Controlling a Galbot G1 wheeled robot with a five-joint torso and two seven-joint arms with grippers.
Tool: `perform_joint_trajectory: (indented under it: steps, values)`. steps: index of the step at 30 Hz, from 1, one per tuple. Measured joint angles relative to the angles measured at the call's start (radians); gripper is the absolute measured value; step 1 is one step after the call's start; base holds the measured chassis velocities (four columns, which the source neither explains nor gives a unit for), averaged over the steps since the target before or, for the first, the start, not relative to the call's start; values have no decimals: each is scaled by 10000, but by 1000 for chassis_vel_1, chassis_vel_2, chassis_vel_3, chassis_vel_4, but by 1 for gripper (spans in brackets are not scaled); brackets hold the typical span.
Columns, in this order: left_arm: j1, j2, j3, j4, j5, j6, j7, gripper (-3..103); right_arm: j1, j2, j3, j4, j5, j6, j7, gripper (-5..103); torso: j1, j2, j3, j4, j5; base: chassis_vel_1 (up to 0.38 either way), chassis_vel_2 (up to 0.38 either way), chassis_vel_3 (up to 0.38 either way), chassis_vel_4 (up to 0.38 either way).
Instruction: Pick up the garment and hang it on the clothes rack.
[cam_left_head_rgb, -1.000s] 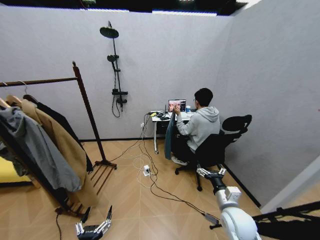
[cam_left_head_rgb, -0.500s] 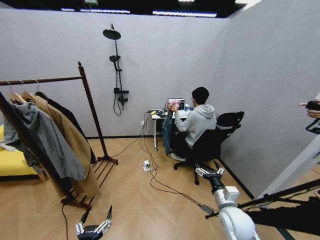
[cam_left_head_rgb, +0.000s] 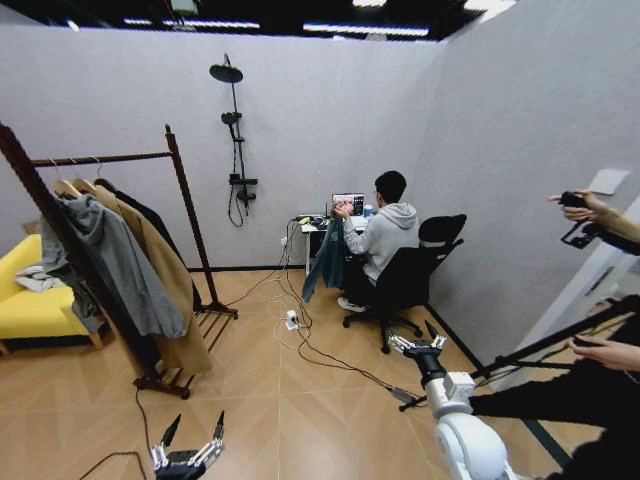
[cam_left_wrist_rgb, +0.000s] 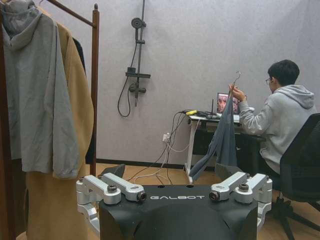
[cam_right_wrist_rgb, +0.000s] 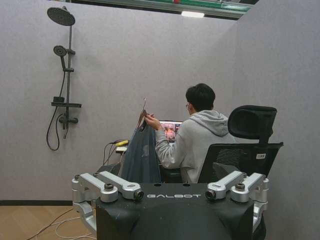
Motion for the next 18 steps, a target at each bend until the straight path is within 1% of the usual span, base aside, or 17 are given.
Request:
perform_joint_trajectory:
  steps: [1, 4, 5, 10, 18]
  values:
    - [0, 0, 0, 0, 0, 0, 0, 100, -2, 0, 2, 14, -2, 0, 0, 100, 1, -1, 0, 0, -14, 208, -245, -236, 228]
    - [0, 0, 1, 0, 0, 0, 0, 100, -5, 0, 2, 14, -4, 34, 1, 100, -3, 2, -1, -4, -5, 200, -224, -230, 222]
    - [0, 0, 0, 0, 0, 0, 1, 100, 0, 6, -12, -28, -4, 123, 1, 100, -2, 1, -1, -6, -10, 161, -188, -200, 180]
    - [2, 0, 0, 0, 0, 0, 1, 100, 21, 31, -60, -69, -23, 203, 1, 100, -8, 5, -3, -3, -6, 116, -138, -156, 124]
    - [0, 0, 0, 0, 0, 0, 1, 100, 73, 59, -85, -70, -25, 221, 1, 100, 11, -6, 3, -2, -7, -6, 6, 8, -9]
